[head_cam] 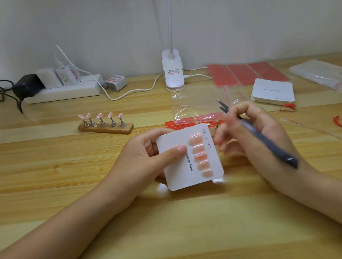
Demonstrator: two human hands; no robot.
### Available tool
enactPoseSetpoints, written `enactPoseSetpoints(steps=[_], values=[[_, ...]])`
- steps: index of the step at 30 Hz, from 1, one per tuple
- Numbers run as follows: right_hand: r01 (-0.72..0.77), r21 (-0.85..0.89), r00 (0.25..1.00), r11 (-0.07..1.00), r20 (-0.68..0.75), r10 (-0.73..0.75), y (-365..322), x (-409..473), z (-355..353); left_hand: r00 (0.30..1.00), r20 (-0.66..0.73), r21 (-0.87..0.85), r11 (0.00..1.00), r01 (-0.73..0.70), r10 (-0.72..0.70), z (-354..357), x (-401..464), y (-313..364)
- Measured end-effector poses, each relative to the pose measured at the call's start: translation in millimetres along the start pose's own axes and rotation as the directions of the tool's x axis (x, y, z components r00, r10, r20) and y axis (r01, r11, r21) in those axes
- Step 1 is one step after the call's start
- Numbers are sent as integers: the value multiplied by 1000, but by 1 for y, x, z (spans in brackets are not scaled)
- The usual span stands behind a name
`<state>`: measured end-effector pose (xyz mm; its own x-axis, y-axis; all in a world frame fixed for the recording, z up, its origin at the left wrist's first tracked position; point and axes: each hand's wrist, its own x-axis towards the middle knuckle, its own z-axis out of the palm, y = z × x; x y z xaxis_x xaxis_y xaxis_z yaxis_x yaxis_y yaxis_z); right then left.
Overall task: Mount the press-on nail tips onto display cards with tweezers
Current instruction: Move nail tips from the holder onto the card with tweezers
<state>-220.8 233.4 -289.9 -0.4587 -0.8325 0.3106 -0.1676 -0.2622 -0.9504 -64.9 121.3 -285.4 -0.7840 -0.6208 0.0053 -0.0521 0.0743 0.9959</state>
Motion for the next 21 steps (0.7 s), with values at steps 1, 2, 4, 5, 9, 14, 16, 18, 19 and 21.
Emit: enactPoseSetpoints(steps=[1, 2, 4, 5, 9, 14, 16, 18, 19, 21], values=[[16, 14, 1000, 1000, -21, -16, 0, 0, -4, 1000, -6, -4, 1000, 2, -2, 0, 0, 0], [16, 35, 998, 999, -58, -14, -2, -1, -6, 1000, -11, -4, 1000, 3, -3, -1, -1, 0], [2, 57, 999, 998, -37, 0, -4, -1, -13, 1000, -18, 1, 1000, 2, -2, -2, -1, 0], [-30, 92, 999, 995, 18, 28, -4, -2, -16, 1000, -18, 7, 1000, -1, 1, -2, -1, 0], [-96, 167, 991, 981, 109, 78, -3, -2, -19, 1000, -15, 17, 1000, -8, 9, -3, 0, -1], [-130, 113, 989, 985, 81, 121, -5, -2, -18, 1000, -7, 5, 1000, -10, 10, -6, 0, -3], [-145, 128, 988, 981, 66, 137, -5, -1, -18, 1000, -8, 6, 1000, -11, 11, -6, 0, -3], [-163, 151, 987, 975, 34, 159, -4, 0, -18, 1000, -5, 9, 1000, -11, 11, -7, 0, -3], [-165, 162, 986, 973, 19, 164, -4, 1, -18, 1000, -4, 10, 1000, -12, 12, -7, 0, -3], [-170, 176, 985, 970, 5, 172, -4, 1, -17, 1000, -5, 14, 1000, -12, 12, -6, 1, -3]])
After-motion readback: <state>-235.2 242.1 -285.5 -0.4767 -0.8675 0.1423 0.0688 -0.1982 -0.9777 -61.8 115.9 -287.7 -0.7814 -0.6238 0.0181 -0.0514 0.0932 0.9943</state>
